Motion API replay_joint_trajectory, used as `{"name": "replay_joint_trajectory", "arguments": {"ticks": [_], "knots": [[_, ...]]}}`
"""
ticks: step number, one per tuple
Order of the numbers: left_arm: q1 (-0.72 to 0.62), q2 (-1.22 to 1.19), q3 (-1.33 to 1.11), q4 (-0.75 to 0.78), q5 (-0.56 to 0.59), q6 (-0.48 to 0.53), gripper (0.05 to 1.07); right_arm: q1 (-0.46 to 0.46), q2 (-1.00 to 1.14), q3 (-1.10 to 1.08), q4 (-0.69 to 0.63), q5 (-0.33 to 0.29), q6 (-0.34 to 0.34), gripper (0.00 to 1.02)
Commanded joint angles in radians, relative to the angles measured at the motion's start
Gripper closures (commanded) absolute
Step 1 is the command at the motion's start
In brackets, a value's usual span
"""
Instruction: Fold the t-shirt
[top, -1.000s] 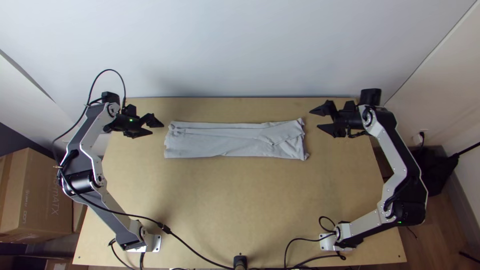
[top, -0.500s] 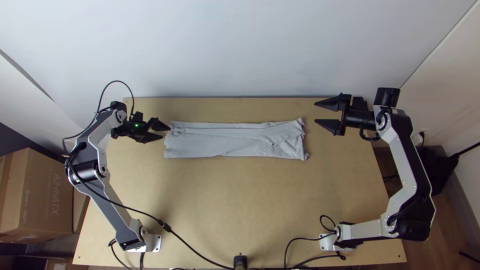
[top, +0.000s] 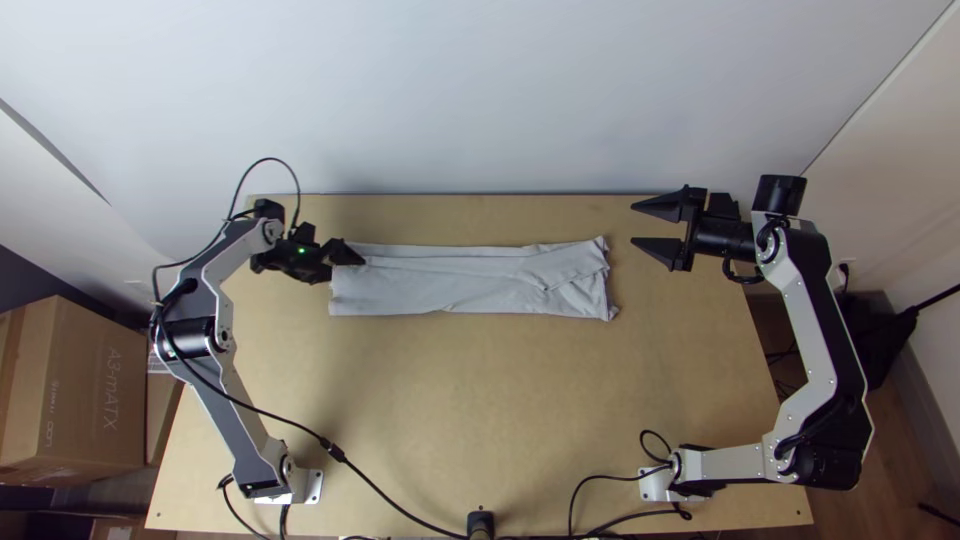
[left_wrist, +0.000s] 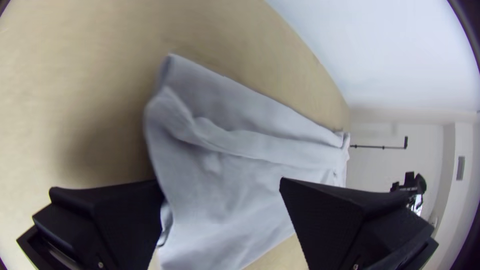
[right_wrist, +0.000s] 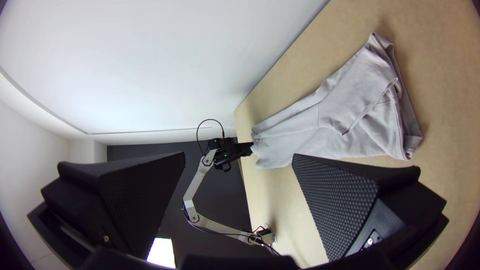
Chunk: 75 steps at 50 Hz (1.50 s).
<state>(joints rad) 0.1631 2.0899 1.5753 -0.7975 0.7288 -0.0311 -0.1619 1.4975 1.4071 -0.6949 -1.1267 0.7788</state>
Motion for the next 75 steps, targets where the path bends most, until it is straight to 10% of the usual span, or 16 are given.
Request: {"name": "replay_joint_trajectory", "arguments": {"ticks": [1, 5, 11, 41, 52, 75], "knots": [[-0.071, 0.019, -0.041, -0.008, -0.026, -0.027, 0.12, 0.004, -0.026, -0.014, -0.005, -0.018, 0.027, 0.04], [-0.102, 0.01, -0.046, 0.015, -0.051, -0.052, 0.35, 0.002, -0.031, -0.013, -0.005, -0.018, 0.027, 0.04], [-0.114, -0.03, -0.08, 0.126, -0.092, -0.124, 1.06, -0.002, -0.04, -0.022, -0.005, -0.018, 0.025, 0.04], [0.332, -0.177, -0.095, -0.035, -0.308, 0.198, 1.05, -0.004, -0.066, -0.12, -0.002, 0.041, -0.061, 0.04], [0.429, -0.229, -0.055, -0.081, -0.534, 0.307, 1.05, 0.038, -0.071, -0.132, -0.002, 0.159, -0.098, 0.04], [0.07, -0.376, 0.069, -0.213, -1.146, 0.255, 1.05, 0.093, -0.145, -0.191, -0.054, 0.34, -0.17, 0.04]]}}
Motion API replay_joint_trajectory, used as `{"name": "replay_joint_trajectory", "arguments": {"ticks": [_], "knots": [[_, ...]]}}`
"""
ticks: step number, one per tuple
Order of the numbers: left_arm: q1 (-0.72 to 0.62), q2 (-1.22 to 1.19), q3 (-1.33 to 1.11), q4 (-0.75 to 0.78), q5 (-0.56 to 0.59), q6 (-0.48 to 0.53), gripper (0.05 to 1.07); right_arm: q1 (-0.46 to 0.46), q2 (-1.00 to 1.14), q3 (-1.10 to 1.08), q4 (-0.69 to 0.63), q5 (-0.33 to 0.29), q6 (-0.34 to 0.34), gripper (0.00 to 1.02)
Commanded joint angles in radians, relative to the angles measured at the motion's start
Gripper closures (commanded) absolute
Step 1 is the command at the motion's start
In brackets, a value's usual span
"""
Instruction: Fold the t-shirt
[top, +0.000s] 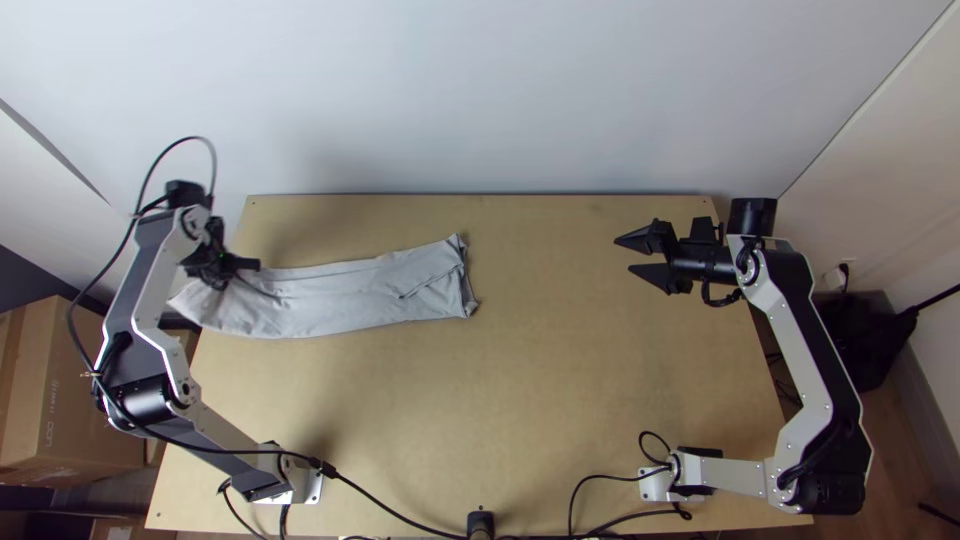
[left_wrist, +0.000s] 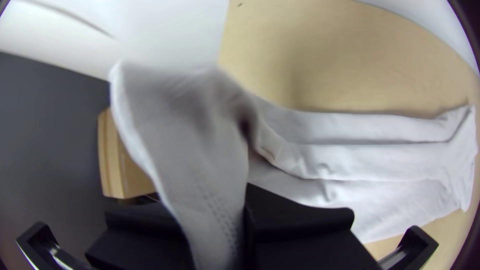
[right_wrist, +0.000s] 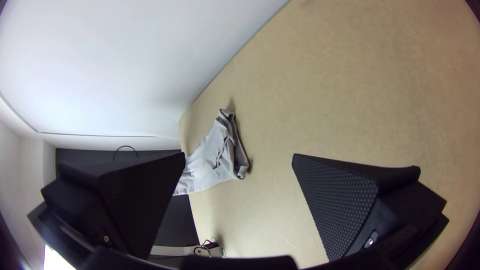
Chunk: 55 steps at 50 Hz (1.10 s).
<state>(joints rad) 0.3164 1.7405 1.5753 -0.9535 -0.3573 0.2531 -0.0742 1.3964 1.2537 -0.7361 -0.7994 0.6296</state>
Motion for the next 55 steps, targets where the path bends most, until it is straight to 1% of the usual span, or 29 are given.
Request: {"name": "replay_joint_trajectory", "arguments": {"ticks": [1, 11, 18, 23, 27, 33, 38, 46, 55], "knots": [[-0.106, -0.022, 0.084, -0.074, -0.066, -0.04, 1.05, 0.005, -0.048, -0.04, -0.014, 0.016, -0.021, 0.04], [-0.29, 0.051, 0.236, -0.214, -0.118, -0.126, 1.05, -0.004, -0.1, -0.074, -0.025, 0.026, -0.024, 0.04], [-0.404, 0.16, 0.405, -0.352, -0.177, -0.198, 1.05, -0.016, -0.132, -0.102, -0.031, 0.029, -0.03, 0.04], [-0.478, 0.231, 0.516, -0.436, -0.197, -0.239, 1.05, -0.027, -0.154, -0.12, -0.036, 0.029, -0.031, 0.04], [-0.537, 0.257, 0.551, -0.441, -0.203, -0.245, 1.05, -0.038, -0.168, -0.131, -0.04, 0.029, -0.034, 0.04], [-0.619, 0.304, 0.591, -0.449, -0.236, -0.285, 1.05, -0.052, -0.188, -0.145, -0.046, 0.029, -0.036, 0.04], [-0.669, 0.343, 0.623, -0.447, -0.241, -0.324, 1.05, -0.055, -0.203, -0.16, -0.051, 0.029, -0.038, 0.04], [-0.728, 0.395, 0.651, -0.447, -0.239, -0.38, 1.05, -0.053, -0.227, -0.194, -0.052, 0.034, -0.038, 0.04], [-0.79, 0.432, 0.655, -0.449, -0.238, -0.403, 1.05, -0.053, -0.246, -0.223, -0.052, 0.037, -0.036, 0.04]]}}
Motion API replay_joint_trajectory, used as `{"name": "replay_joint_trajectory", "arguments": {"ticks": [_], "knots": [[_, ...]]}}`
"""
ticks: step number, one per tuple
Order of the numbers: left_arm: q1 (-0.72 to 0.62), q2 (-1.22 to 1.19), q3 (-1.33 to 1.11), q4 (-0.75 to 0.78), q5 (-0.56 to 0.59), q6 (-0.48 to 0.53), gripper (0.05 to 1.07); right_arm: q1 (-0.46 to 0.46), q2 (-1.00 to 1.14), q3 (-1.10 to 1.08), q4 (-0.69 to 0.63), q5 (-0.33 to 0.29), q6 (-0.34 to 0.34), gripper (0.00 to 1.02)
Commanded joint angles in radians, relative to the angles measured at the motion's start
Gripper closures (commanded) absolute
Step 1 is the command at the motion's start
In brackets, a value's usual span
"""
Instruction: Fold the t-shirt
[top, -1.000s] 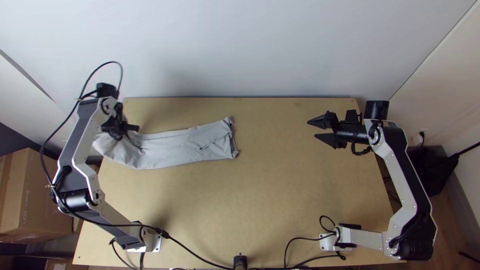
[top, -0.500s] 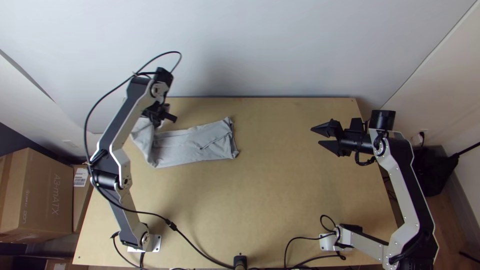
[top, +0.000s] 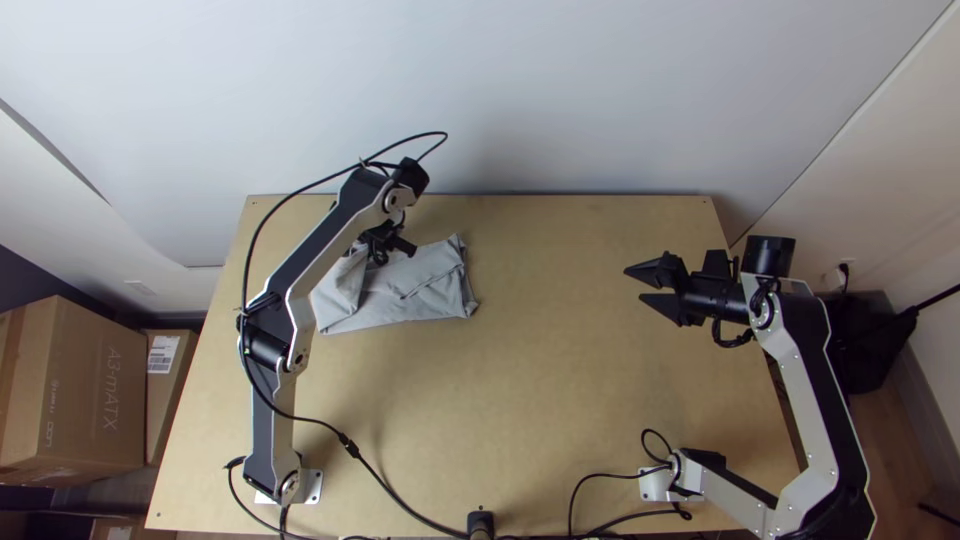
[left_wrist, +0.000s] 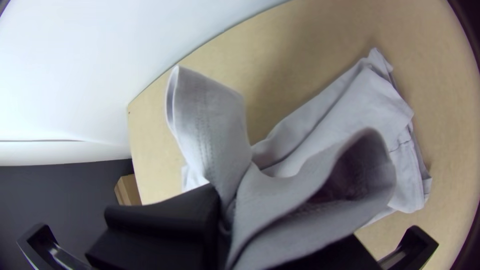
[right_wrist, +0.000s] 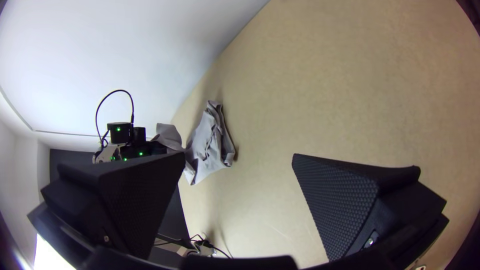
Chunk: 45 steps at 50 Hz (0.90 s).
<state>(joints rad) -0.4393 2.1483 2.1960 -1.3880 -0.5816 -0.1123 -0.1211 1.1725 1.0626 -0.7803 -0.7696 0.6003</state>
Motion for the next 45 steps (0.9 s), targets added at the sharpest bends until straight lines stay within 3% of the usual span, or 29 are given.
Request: {"name": "replay_joint_trajectory", "arguments": {"ticks": [1, 17, 20, 22, 24, 25, 26, 27, 34, 37, 45], "knots": [[-0.041, 0.03, 0.039, -0.013, -0.014, -0.043, 1.05, -0.006, -0.025, -0.035, -0.008, 0.007, -0.008, 0.04], [-0.141, 0.162, 0.136, 0.014, -0.015, -0.095, 1.05, 0.014, -0.117, -0.13, -0.016, 0.032, 0.0, 0.04], [-0.156, 0.179, 0.136, 0.033, -0.015, -0.099, 1.0, 0.02, -0.145, -0.154, -0.022, 0.041, 0.001, 0.04], [-0.17, 0.186, 0.136, 0.053, -0.017, -0.099, 0.8, 0.023, -0.163, -0.17, -0.023, 0.047, 0.001, 0.04], [-0.18, 0.193, 0.139, 0.073, -0.017, -0.099, 0.45, 0.034, -0.18, -0.188, -0.025, 0.052, 0.007, 0.04], [-0.187, 0.196, 0.143, 0.086, -0.017, -0.098, 0.2, 0.041, -0.191, -0.199, -0.025, 0.055, 0.01, 0.04], [-0.196, 0.196, 0.146, 0.103, -0.017, -0.098, 0.06, 0.049, -0.2, -0.21, -0.025, 0.059, 0.013, 0.04], [-0.203, 0.196, 0.146, 0.124, -0.015, -0.098, 0.1, 0.058, -0.208, -0.22, -0.025, 0.062, 0.013, 0.04], [-0.253, 0.145, 0.151, 0.234, 0.068, -0.121, 0.1, 0.129, -0.254, -0.276, -0.01, 0.113, 0.038, 0.04], [-0.257, 0.108, 0.162, 0.254, 0.155, -0.152, 0.1, 0.153, -0.254, -0.274, -0.005, 0.124, 0.038, 0.04], [-0.228, 0.001, 0.169, 0.279, 0.239, -0.176, 0.1, 0.21, -0.177, -0.234, 0.038, 0.171, 0.016, 0.04]]}}
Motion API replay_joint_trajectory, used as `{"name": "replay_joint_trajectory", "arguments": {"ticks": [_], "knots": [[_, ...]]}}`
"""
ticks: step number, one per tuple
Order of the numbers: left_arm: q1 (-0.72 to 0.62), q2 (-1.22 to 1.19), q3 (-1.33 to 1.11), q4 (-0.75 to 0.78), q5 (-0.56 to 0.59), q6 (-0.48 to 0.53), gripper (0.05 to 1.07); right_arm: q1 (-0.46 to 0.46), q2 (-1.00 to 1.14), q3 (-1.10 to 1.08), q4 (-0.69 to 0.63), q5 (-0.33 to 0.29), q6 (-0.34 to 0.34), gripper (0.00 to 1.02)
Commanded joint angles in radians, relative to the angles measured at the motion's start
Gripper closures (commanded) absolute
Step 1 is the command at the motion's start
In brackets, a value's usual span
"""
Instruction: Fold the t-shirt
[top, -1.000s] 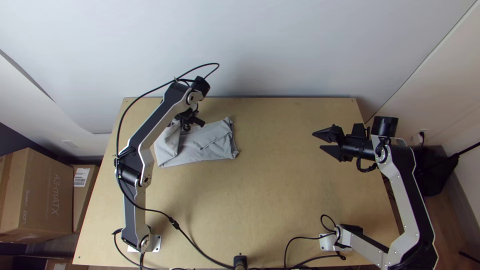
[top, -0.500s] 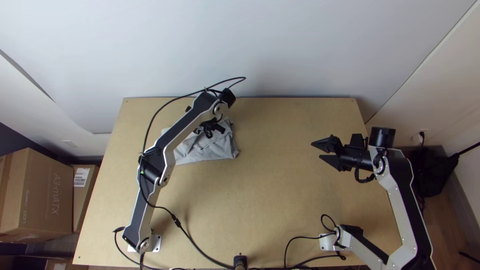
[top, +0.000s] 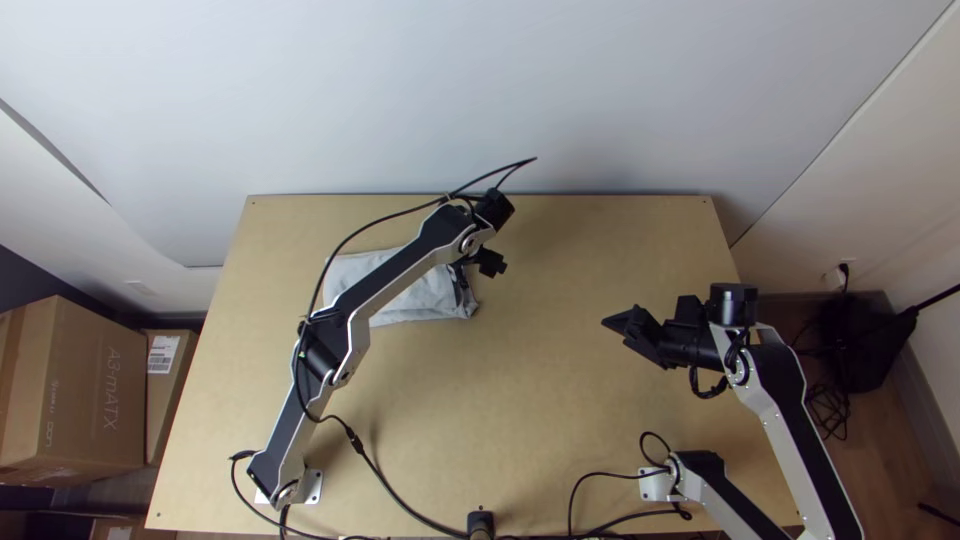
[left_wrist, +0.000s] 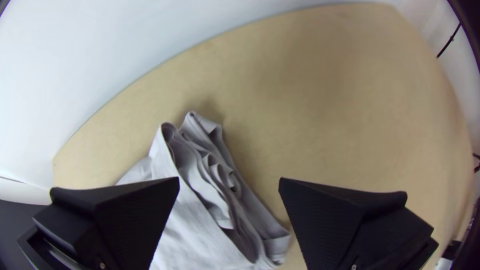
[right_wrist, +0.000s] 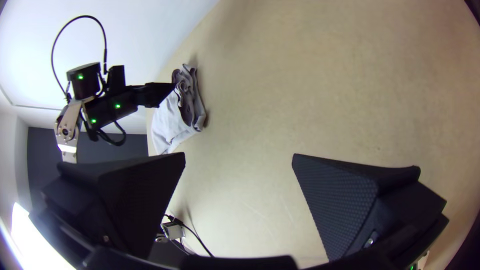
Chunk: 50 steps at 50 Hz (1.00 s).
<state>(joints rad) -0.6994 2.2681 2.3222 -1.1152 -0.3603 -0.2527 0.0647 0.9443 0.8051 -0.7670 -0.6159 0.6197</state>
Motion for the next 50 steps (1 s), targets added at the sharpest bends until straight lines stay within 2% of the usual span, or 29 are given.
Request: {"name": "replay_joint_trajectory", "arguments": {"ticks": [1, 9, 22, 33, 50], "knots": [[0.038, -0.128, 0.043, 0.003, 0.02, -0.036, 0.1, 0.03, 0.07, 0.036, 0.029, 0.018, -0.009, 0.04], [0.123, -0.251, 0.016, -0.011, 0.061, -0.037, 0.1, 0.126, 0.235, 0.174, 0.061, 0.042, -0.041, 0.04], [0.33, -0.423, -0.027, -0.069, 0.135, -0.033, 0.1, 0.261, 0.576, 0.476, 0.095, 0.047, -0.071, 0.04], [0.515, -0.562, -0.069, -0.106, 0.259, -0.042, 0.1, 0.346, 0.8, 0.664, 0.135, 0.045, -0.078, 0.04], [0.667, -0.734, -0.202, -0.144, 0.288, -0.025, 0.1, 0.458, 1.093, 0.947, 0.144, 0.041, -0.078, 0.04]]}}
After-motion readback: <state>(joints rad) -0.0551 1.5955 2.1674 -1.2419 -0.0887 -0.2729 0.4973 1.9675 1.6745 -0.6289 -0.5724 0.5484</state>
